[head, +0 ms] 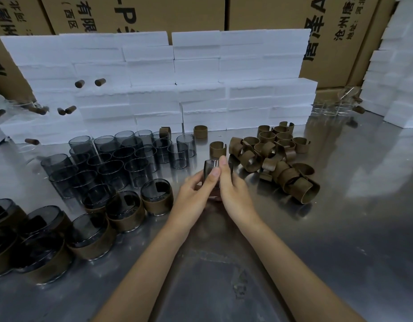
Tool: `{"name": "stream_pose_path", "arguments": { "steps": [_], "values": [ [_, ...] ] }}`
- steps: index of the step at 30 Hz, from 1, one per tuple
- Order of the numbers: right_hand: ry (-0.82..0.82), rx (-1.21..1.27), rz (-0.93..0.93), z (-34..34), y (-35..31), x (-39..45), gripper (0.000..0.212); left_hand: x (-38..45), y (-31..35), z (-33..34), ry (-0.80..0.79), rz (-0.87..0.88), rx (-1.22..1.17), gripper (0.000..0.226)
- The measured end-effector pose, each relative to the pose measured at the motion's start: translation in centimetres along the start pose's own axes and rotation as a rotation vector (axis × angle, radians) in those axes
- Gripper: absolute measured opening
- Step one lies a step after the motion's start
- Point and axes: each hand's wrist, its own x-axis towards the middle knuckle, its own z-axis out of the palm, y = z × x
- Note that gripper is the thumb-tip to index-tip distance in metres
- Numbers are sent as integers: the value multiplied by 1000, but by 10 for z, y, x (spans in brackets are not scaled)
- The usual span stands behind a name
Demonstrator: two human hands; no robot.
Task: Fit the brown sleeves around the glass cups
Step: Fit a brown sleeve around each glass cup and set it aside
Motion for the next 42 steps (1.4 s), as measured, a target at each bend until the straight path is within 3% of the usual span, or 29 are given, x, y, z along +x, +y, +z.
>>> {"name": "stream_pose_path", "arguments": {
  "steps": [2, 5, 11, 15, 19, 22, 24, 27, 30, 33, 37, 42],
  "values": [
    [20, -26, -18, 1, 0, -1, 80, 2, 0, -1, 44, -15, 67, 31],
    [74, -73, -41, -2, 3, 3, 72, 3, -3, -3, 136, -1, 32, 48],
    [211, -170, -110, -8, 3, 6, 41, 7, -9, -6, 236, 75, 57, 16],
    [134, 33, -50, -10, -6, 1, 28, 8, -5, -6, 264, -43, -89, 25],
    [-62, 137, 27, -2, -7, -4, 45, 2, 0, 0, 87, -119, -169, 51],
    [-176, 120, 42, -4, -6, -6, 32, 0, -1, 7, 54, -157, -182, 72],
    [-175, 85, 34, -5, -8, -6, 35, -1, 0, 7, 41, -154, -36, 61],
    [-99, 37, 27, -3, -6, -3, 64, 0, -1, 4, 44, -161, 123, 29],
    [-16, 40, 37, -1, -5, -1, 72, 1, -4, 1, 85, -48, 143, 27],
    [62, 59, -3, -5, -1, 3, 53, 3, -6, -2, 133, 60, 115, 31],
    [138, 15, -112, -9, -1, 3, 36, 7, -11, -7, 221, 99, 48, 12],
    [112, 106, -119, -7, -10, -4, 18, 10, -9, -10, 285, -50, -101, 28]
  ]
}}
